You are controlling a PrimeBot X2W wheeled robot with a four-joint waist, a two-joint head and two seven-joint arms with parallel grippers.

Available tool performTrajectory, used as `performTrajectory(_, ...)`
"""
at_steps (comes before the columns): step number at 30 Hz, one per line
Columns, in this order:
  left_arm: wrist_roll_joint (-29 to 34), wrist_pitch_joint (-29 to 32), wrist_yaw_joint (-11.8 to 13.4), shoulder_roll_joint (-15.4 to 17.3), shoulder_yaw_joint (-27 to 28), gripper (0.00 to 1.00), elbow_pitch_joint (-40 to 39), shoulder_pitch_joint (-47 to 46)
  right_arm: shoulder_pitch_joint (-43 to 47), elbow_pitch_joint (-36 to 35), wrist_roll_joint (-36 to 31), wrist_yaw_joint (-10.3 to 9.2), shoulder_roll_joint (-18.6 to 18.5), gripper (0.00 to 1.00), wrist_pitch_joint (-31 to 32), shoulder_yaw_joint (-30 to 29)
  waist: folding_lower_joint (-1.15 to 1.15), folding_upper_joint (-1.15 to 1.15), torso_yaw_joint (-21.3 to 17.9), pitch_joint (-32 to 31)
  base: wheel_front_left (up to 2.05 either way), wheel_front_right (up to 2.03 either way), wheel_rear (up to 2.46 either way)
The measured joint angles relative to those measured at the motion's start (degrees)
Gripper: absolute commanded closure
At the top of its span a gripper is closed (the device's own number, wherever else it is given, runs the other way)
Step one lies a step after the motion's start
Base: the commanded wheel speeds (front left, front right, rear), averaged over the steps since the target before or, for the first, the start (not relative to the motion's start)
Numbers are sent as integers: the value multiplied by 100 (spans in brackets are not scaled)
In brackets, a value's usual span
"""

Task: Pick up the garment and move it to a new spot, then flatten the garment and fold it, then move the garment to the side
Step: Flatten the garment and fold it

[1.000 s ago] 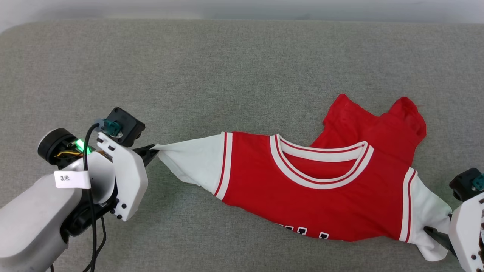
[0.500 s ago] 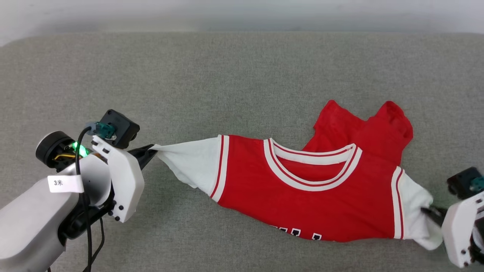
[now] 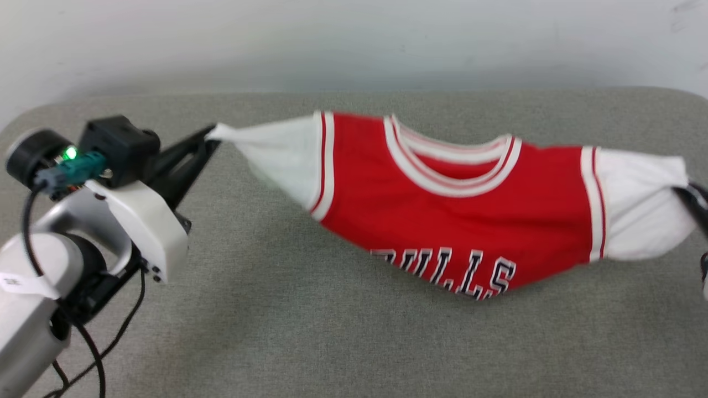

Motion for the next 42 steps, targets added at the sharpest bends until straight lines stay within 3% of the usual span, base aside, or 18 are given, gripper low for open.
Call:
performTrajectory(10,238,-697,296,16,654,100,-536,-602,-100,-1443,-601,0,498,100,333,-1421,0,0,32,-220,0,0,0)
performTrajectory(19,364,-766,290,-182,940,100,-597,-1479,-840,-2038,-767,0,732,100,627,-1933,-1,0,121,-232,0,0,0)
performTrajectory(31,426,-519,-129,-662,943,100,60,-2844,-2522,-1684,-715,-1,592,100,721,-1443,0,0,179,229,0,0,0)
performTrajectory(42,569,-599,-550,-1329,1006,100,1412,-4697,-5168,-402,-839,-1,546,100,831,-545,0,0,278,1294,0,0,0)
